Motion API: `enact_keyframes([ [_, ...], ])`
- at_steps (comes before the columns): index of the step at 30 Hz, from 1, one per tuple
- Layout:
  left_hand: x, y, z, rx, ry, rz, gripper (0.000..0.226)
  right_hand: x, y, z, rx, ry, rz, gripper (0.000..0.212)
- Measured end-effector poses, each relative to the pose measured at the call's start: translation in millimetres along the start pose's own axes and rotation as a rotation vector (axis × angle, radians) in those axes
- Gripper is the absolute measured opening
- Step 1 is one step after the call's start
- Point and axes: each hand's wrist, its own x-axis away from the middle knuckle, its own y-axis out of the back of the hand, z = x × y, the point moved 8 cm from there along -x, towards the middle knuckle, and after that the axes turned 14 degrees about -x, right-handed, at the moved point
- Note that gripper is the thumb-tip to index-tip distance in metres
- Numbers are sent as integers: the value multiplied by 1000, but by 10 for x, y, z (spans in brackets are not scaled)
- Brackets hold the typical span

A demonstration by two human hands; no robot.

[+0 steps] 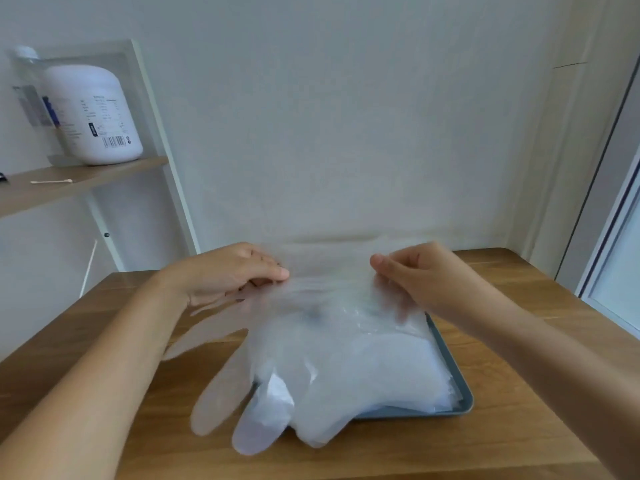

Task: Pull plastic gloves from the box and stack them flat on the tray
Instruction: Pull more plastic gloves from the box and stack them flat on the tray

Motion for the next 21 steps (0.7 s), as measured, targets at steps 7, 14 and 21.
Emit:
enact_keyframes([
  [7,-454,-438,348,-340,101,34,28,-114,117,-896,245,-45,-84,32],
  [14,-804,-671,617,-469,160,-17,19,-214,223,-1416,355,-148,-89,25],
  [21,-611,-553,114,-739,111,-516,25,-253,203,-1471,360,-144,-84,21],
])
